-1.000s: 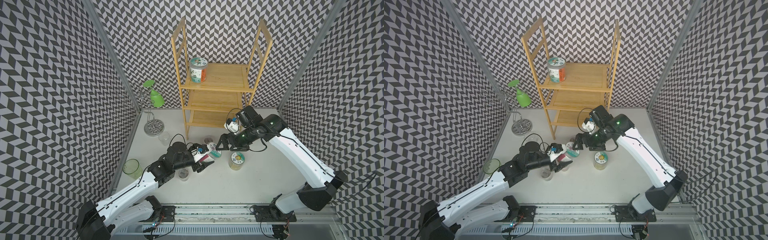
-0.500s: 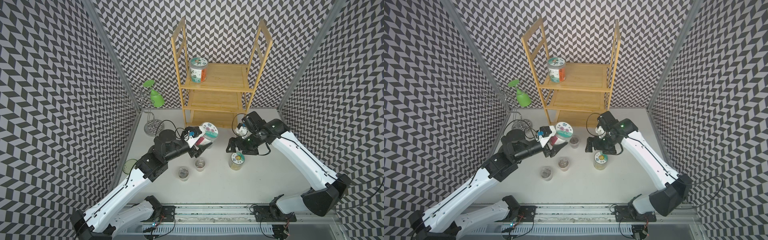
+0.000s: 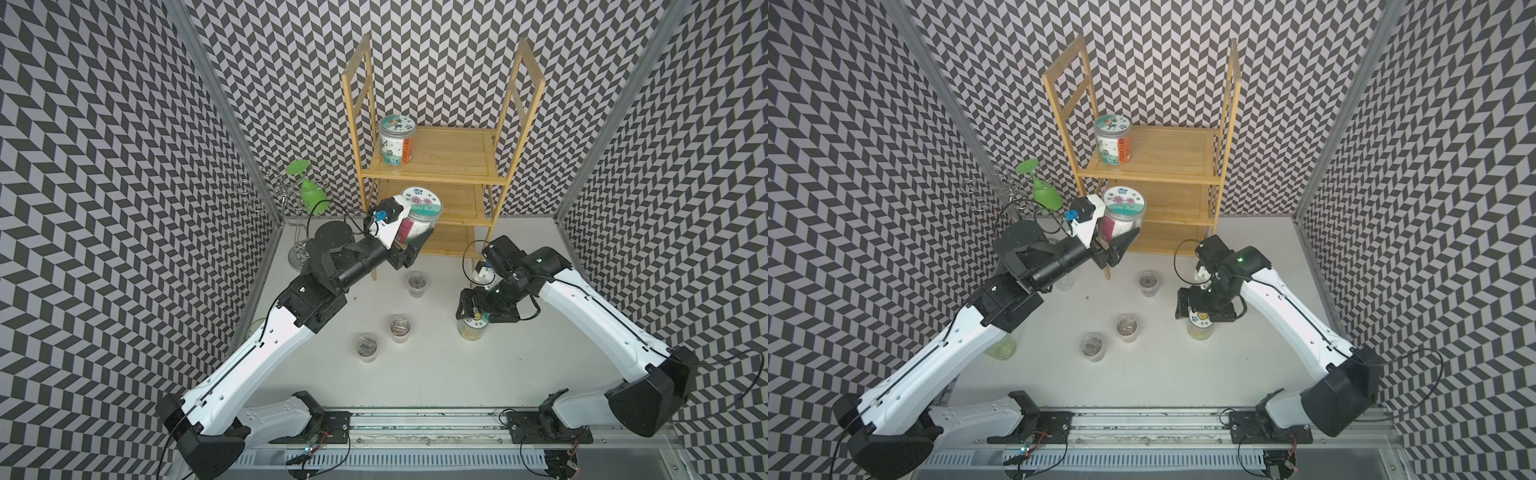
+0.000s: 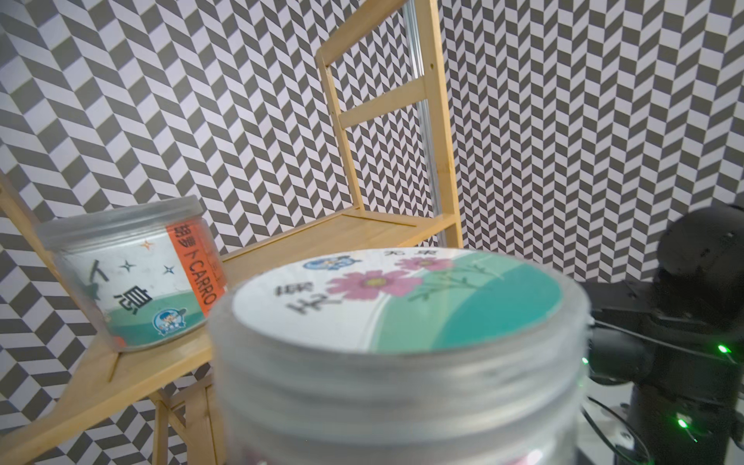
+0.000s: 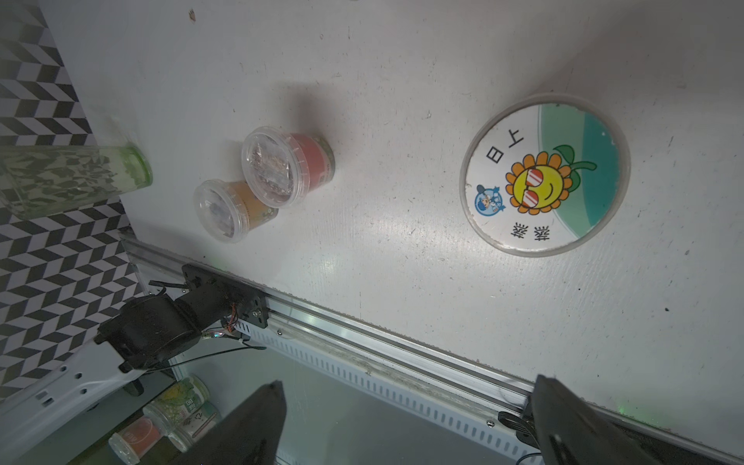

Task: Place the seed container on the shelf
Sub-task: Place the seed jar on the shelf.

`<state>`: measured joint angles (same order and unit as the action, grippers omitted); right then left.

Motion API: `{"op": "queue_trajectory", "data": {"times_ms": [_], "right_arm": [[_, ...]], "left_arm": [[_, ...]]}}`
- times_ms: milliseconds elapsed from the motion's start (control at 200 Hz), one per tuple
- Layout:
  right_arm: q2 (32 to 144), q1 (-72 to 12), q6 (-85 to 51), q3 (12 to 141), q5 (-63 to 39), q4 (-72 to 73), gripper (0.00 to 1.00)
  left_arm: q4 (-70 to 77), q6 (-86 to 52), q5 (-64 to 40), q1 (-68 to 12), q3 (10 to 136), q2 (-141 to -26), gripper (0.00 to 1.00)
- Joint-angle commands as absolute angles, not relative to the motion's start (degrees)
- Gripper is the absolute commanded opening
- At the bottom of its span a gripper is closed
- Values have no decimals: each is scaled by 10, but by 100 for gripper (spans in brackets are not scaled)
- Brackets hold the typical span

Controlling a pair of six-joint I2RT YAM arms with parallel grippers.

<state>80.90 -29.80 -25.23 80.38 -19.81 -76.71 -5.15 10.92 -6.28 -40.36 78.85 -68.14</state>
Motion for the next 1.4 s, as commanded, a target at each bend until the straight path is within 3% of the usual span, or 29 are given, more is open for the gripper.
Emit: {"op": "queue_trajectory", "data": {"times_ms": [0, 631, 1397], "right_arm": [[786, -293, -241, 797, -205, -758, 100], [756, -276, -232, 762, -242, -750, 100], [729, -249, -193, 766, -220, -757, 100]], "left_arm": [[4, 90, -24, -403, 841, -709, 67], [109, 117, 82, -437, 1063, -917, 69], [36, 166, 255, -459, 1344, -1149, 72]]}}
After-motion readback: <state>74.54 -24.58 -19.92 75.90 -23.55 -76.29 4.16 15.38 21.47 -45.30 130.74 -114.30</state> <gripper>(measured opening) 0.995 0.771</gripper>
